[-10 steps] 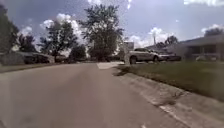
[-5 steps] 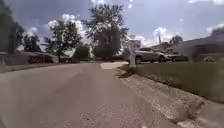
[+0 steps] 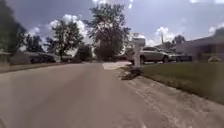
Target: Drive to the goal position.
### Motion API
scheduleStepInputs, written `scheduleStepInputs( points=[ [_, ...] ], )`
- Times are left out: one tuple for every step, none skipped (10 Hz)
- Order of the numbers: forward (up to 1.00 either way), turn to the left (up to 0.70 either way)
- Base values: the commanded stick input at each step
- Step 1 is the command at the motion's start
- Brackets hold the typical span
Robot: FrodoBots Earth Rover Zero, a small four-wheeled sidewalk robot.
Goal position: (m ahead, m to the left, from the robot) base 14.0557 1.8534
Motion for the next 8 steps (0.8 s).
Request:
scheduleStepInputs(
  points=[
    [0.7, 0.0],
    [0.7, 0.0],
    [0.7, 0.0],
    [0.7, 0.0],
    [0.7, 0.0],
    [0.7, 0.0],
    [0.7, 0.0],
    [0.7, 0.0]
  ],
)
